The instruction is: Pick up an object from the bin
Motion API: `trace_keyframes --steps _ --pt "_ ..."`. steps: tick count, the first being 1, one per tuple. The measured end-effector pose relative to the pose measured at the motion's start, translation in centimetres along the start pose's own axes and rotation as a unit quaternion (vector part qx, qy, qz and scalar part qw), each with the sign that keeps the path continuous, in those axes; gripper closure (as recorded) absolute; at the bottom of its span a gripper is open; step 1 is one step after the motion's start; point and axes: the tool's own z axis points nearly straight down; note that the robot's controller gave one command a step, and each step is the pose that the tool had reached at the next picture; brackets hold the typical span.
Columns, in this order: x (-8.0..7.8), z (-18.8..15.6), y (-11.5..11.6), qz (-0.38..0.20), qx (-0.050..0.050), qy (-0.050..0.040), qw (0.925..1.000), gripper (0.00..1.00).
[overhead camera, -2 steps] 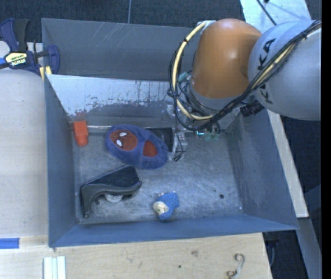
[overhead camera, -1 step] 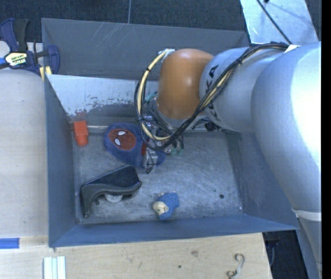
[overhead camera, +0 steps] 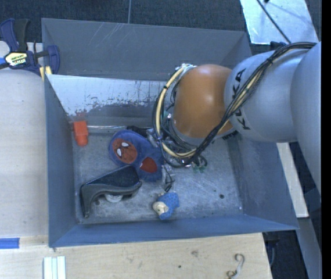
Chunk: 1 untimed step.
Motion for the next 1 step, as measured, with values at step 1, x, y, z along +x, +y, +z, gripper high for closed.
trace_keyframes --steps 1 --pt "-1.85 -2.46 4.51 -0.103 -0.001 -0.0006 0.9947 0.0"
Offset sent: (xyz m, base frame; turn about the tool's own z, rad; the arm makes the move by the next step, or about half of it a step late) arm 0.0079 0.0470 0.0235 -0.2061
